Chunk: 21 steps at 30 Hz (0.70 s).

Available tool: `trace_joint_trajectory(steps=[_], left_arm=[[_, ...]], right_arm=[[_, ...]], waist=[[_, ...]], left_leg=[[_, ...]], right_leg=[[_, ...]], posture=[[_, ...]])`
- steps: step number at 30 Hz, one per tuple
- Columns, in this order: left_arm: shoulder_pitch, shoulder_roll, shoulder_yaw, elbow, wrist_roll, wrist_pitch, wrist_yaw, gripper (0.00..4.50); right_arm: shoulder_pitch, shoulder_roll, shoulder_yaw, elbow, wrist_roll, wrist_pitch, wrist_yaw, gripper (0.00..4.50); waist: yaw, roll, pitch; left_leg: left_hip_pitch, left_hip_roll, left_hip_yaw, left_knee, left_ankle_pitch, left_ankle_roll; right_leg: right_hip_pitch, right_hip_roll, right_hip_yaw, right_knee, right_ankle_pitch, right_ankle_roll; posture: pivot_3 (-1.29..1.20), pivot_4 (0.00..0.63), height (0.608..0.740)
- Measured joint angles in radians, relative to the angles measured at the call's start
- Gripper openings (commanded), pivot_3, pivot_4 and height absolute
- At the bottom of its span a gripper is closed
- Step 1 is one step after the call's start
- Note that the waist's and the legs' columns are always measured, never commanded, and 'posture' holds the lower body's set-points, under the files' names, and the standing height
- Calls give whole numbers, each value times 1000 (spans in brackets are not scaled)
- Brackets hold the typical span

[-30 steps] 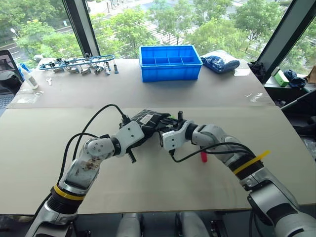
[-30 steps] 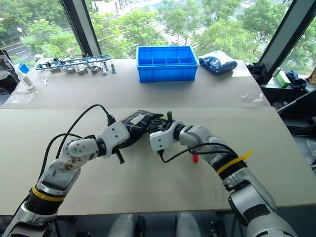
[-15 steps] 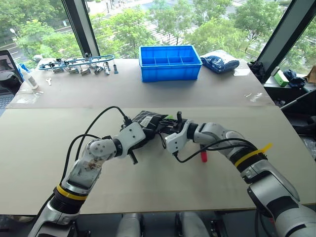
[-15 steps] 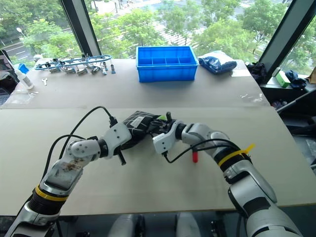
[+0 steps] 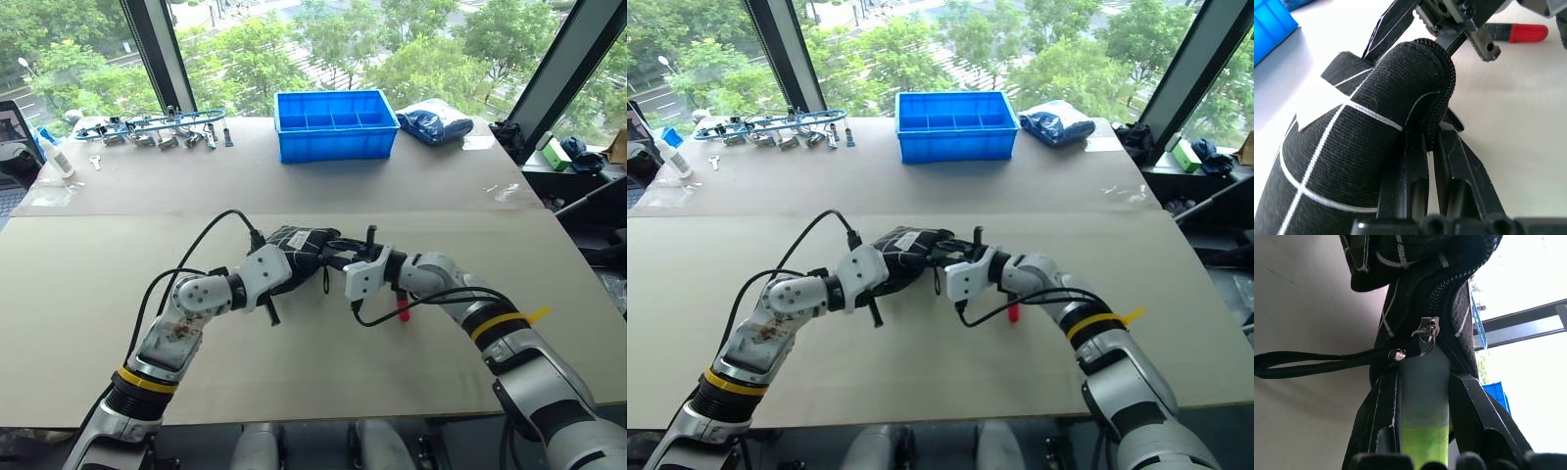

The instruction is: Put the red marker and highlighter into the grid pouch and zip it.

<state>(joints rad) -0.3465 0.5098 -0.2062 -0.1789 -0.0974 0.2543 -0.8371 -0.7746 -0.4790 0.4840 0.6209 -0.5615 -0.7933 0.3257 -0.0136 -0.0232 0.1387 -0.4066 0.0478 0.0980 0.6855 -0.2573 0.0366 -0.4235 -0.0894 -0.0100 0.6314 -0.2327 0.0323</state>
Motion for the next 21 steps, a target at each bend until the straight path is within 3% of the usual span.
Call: trace_joint_trajectory(steps=[4, 8, 15, 19, 21], left_arm=[[0, -9, 7, 14, -15, -60, -14, 0], [0, -14, 14, 45, -22, -81, -15, 0], [25, -29, 17, 66, -25, -112, -11, 0], [46, -47, 39, 70, -49, -120, -9, 0], [48, -68, 54, 71, -79, -120, -10, 0]], right_arm=[[-6, -3, 26, -13, -48, -42, 3, 3568], [-47, -60, 21, -22, -125, -80, -49, 3568], [-56, -230, -37, -105, -106, -137, -51, 3568], [30, -354, -93, -181, 60, -110, 81, 3568], [106, -400, -124, -262, 240, -13, 203, 3568]], waist=[[0, 0, 0], [2, 0, 0], [2, 0, 0], [2, 0, 0], [3, 0, 0]], left_leg=[[0, 0, 0, 0, 0, 0], [0, 0, 2, 0, 0, 0], [0, 0, 2, 0, 0, 0], [0, 0, 2, 0, -1, 2], [1, 0, -1, 0, -2, 3]], right_leg=[[0, 0, 0, 0, 0, 0], [0, -1, 0, 0, 0, 0], [0, -1, 0, -1, 0, 0], [1, -1, 0, -1, 0, 0], [2, -1, 0, -1, 0, 0]], posture=[[0, 150, 740], [0, 150, 740], [0, 150, 740], [0, 150, 740], [0, 150, 740]])
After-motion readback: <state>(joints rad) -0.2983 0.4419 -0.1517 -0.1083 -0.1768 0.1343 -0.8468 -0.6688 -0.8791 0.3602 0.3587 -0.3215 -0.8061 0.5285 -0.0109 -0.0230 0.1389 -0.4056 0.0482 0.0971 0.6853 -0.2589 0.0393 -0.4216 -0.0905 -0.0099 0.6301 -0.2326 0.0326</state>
